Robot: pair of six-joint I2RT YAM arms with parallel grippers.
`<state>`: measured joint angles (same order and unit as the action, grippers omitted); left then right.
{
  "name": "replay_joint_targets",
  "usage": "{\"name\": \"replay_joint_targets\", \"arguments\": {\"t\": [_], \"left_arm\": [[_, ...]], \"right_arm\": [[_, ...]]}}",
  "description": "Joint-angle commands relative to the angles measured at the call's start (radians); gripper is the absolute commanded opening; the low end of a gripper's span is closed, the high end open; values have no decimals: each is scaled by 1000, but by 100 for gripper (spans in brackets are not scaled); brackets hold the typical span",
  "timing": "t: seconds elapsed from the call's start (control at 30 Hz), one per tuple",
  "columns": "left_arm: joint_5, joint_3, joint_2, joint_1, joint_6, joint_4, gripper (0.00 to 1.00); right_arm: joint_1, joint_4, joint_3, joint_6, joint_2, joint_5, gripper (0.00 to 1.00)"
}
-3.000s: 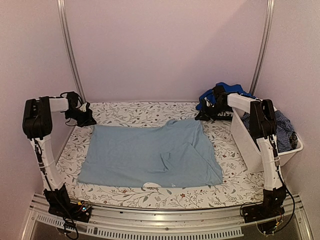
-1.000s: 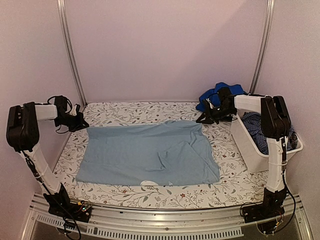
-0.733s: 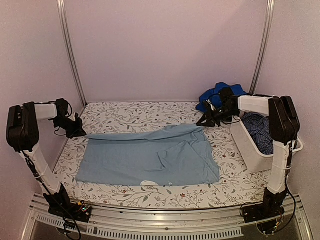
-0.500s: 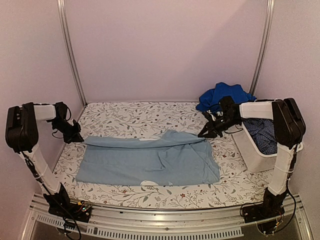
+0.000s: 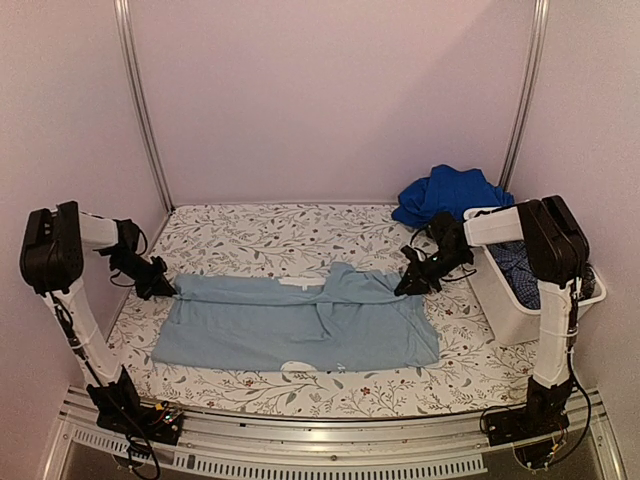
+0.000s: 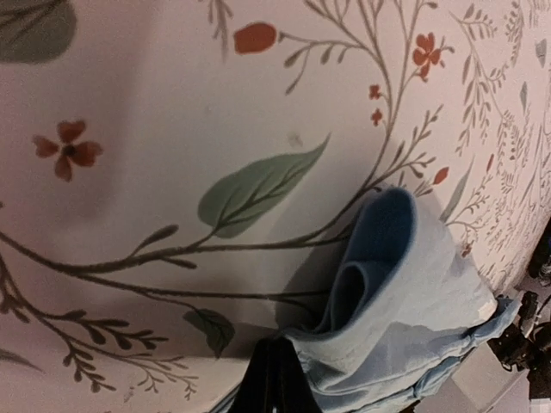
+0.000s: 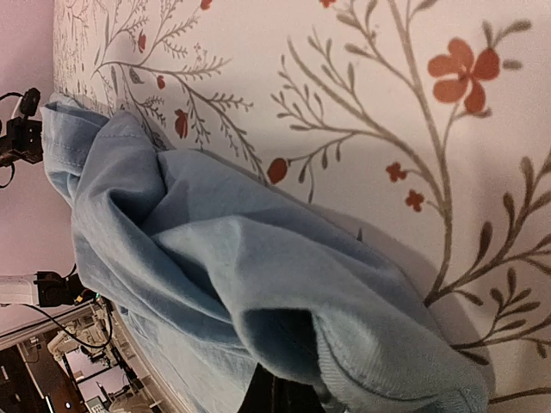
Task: Fold and stack the mixed laundry pile
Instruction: Fold the 1/3-folded T-shirt at the center of the board.
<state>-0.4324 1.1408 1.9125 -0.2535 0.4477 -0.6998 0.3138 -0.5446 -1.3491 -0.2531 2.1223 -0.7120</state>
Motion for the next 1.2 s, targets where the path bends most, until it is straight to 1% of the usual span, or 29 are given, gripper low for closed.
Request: {"name": "replay_joint_targets", "arguments": {"t": [0.0, 0.1, 0.2, 0.3, 0.43, 0.53, 0.7, 0.83, 0.97, 1.0, 1.03, 1.1, 1.13, 1.17], "left_arm": [[-41, 18, 73, 0, 36, 64, 0], [-49, 56, 85, 0, 28, 61, 0], [-32, 101, 82, 2, 3, 39, 0], [-7, 151, 65, 1, -24, 4, 0], [-5, 167, 26, 1, -53, -35, 0], [-8, 143, 3, 1, -80, -57, 0], [12, 54, -38, 1, -101, -66, 0], [15, -3, -42, 6, -93, -49, 0], [25, -24, -35, 14, -87, -43, 0], [24, -24, -38, 15, -90, -46, 0], [20, -21, -46, 16, -97, -48, 4], [15, -10, -86, 16, -111, -40, 18], [19, 0, -118, 17, -118, -31, 28], [23, 13, -151, 19, -131, -18, 35]], "right_arm": [[-49, -15, -102, -1, 78, 79, 0], [-59, -63, -191, 23, 114, 78, 0], [-59, -91, -238, 55, 113, 62, 0], [-60, -104, -242, 60, 81, 46, 0], [-58, -112, -206, 64, 4, 39, 0], [-58, -110, -159, 66, -40, 33, 0], [-58, -91, -87, 72, -51, 46, 0], [-59, -69, -56, 66, -31, 63, 0], [-58, -71, -60, 68, 9, 82, 2], [-58, -79, -65, 71, 15, 83, 4], [-59, -94, -73, 80, 17, 81, 10], [-59, -128, -87, 93, 5, 82, 28], [-59, -135, -93, 99, -13, 82, 36], [-58, -141, -101, 107, -45, 81, 43]]}}
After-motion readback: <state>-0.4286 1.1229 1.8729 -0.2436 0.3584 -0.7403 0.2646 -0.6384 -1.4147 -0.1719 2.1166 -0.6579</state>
